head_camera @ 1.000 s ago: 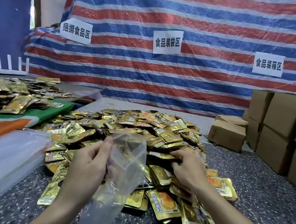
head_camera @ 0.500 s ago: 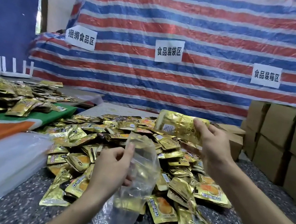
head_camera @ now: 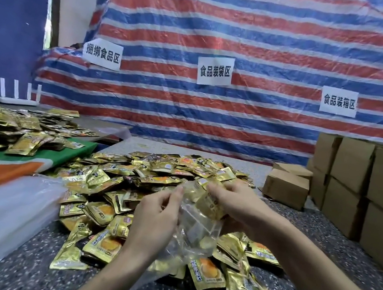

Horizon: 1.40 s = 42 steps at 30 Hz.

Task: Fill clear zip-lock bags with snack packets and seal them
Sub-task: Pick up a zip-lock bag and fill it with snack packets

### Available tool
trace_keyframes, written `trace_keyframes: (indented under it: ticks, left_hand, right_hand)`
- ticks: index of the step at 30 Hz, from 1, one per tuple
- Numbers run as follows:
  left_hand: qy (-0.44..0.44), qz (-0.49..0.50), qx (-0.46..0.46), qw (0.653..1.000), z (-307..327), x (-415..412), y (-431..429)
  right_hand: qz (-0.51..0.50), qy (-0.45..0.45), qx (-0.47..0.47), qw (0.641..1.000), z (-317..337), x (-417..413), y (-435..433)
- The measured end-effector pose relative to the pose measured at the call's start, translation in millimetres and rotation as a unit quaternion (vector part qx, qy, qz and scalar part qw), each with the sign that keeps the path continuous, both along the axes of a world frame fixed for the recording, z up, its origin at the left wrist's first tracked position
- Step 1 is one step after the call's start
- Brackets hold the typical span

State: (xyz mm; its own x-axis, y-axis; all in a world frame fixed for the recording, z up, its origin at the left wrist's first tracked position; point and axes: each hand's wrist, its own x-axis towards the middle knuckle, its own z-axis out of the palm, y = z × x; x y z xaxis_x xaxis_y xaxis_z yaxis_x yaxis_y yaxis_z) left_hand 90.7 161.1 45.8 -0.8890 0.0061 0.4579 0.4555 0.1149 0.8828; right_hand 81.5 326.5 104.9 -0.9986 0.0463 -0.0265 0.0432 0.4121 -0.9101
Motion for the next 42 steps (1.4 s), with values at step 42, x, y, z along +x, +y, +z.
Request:
trace_keyframes:
  ticks: [42]
  left_hand:
    - [-0.06, 0.075, -0.418, 0.903, -74.6, -48.5, -80.1]
  right_hand:
    - [0.042, 0.316, 0.142, 0.937, 6.0, 37.3, 48.0]
